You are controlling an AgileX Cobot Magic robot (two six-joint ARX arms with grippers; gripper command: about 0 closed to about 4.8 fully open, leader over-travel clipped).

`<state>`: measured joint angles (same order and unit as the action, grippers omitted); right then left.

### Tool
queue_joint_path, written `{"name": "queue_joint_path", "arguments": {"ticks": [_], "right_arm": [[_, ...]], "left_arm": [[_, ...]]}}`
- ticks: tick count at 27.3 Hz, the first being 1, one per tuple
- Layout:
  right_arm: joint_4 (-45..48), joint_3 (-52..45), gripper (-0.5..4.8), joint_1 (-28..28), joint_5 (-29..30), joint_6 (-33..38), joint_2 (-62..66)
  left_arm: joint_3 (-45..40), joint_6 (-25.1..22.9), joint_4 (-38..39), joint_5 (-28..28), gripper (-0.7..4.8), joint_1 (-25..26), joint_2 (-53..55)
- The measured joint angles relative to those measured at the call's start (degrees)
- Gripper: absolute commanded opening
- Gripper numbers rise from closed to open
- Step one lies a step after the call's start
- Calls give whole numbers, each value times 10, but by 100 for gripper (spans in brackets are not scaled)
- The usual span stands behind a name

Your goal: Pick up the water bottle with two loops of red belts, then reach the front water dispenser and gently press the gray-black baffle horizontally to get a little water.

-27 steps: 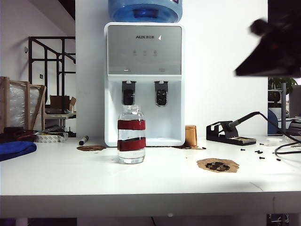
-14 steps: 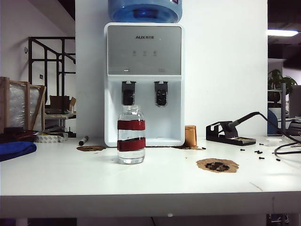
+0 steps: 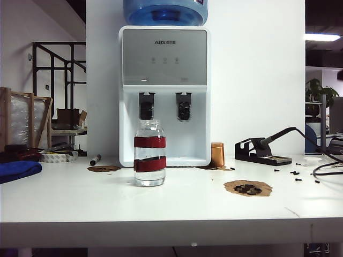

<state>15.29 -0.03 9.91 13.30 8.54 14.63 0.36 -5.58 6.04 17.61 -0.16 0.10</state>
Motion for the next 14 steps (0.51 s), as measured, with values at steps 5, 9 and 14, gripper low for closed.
{"name": "queue_joint_path", "arguments": {"ticks": [5,9,14], "right_arm": [[-5,0,-5,-20,8,2,-59],[-15,0,-4,-55,44,10,-108],[-71,0,-4,-81,89,17,-137]], "left_arm": [[0,0,0,0,-4,0,0],[0,0,0,0,-4,0,0],[0,0,0,0,-4,0,0]]}}
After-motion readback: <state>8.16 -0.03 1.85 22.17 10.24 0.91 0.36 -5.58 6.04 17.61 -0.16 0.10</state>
